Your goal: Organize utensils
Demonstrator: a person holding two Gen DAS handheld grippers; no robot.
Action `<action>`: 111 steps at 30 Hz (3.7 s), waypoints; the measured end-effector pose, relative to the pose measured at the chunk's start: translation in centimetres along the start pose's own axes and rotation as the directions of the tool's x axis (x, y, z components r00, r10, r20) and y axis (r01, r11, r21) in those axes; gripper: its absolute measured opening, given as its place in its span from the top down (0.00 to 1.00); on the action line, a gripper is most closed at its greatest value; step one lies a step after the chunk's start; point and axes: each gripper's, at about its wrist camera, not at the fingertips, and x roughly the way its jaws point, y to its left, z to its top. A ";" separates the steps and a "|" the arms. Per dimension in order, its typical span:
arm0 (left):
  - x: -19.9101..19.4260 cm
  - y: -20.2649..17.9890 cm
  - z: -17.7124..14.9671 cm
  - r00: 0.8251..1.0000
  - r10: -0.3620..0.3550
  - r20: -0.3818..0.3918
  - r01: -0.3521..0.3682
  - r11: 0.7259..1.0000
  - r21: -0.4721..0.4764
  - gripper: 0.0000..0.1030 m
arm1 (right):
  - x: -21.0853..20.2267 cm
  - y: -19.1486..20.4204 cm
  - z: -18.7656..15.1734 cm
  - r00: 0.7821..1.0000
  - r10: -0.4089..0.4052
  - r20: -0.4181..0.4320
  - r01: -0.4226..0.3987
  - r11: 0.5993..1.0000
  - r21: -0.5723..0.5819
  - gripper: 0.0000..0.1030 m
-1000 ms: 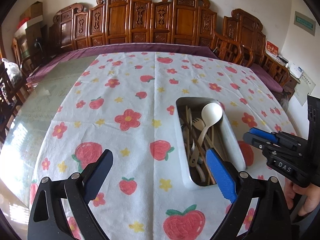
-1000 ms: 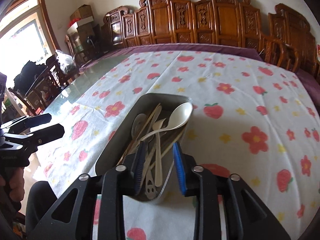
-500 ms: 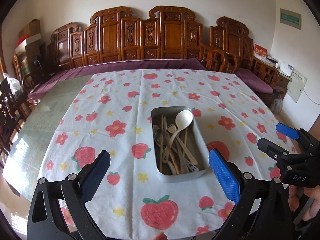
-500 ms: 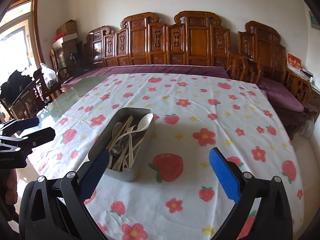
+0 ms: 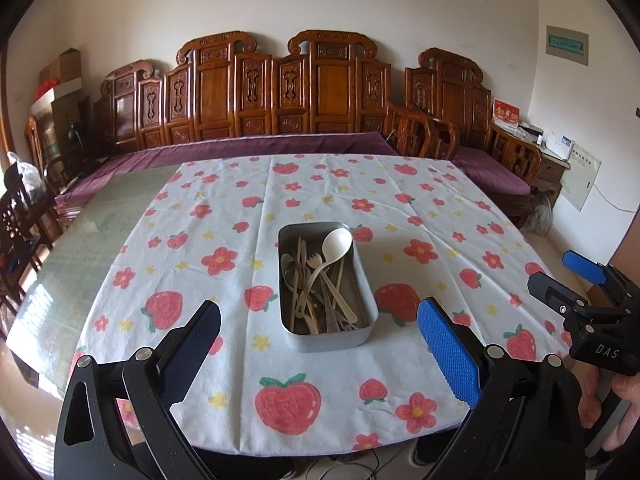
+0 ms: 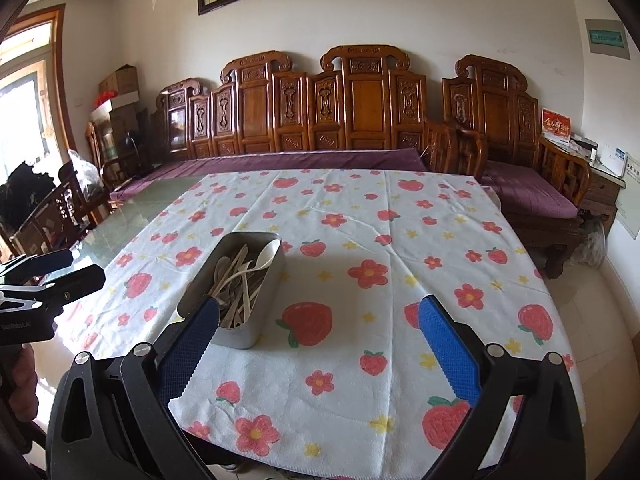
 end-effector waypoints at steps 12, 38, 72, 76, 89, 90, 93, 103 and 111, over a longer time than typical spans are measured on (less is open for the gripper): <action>-5.2 -1.2 2.5 0.994 -0.005 0.107 0.004 1.000 0.007 0.08 | -6.2 0.5 2.3 0.992 -0.026 0.125 0.027 1.000 -0.007 0.03; -10.6 -2.0 3.5 0.976 0.012 0.219 -0.014 1.000 0.009 0.08 | -12.7 1.3 4.5 0.965 -0.031 0.260 0.038 0.999 -0.021 0.03; -10.5 -2.0 3.1 0.974 0.017 0.225 -0.020 1.000 0.010 0.08 | -12.3 1.4 4.4 0.967 -0.030 0.253 0.036 0.999 -0.017 0.03; -10.6 -2.0 3.1 0.974 0.018 0.225 -0.021 1.000 0.011 0.08 | -12.3 1.4 4.4 0.967 -0.030 0.253 0.035 0.999 -0.017 0.03; -10.5 -2.1 3.1 0.974 0.019 0.226 -0.021 1.000 0.009 0.08 | -12.3 1.4 4.4 0.967 -0.028 0.252 0.033 0.999 -0.016 0.03; -10.6 -2.0 3.1 0.974 0.018 0.225 -0.021 1.000 0.010 0.08 | -12.3 1.4 4.3 0.967 -0.028 0.253 0.033 0.999 -0.016 0.03; -10.5 -2.1 3.0 0.974 0.018 0.227 -0.021 1.000 0.010 0.08 | -12.3 1.4 4.4 0.967 -0.028 0.253 0.033 0.999 -0.016 0.03; -10.8 -2.2 3.1 0.973 0.017 0.230 -0.020 1.000 0.009 0.08 | -12.3 1.3 4.4 0.967 -0.029 0.252 0.034 0.999 -0.016 0.03; -11.0 -2.4 3.3 0.973 0.015 0.231 -0.018 1.000 0.009 0.08 | -12.3 1.5 4.3 0.967 -0.027 0.253 0.031 0.999 -0.014 0.03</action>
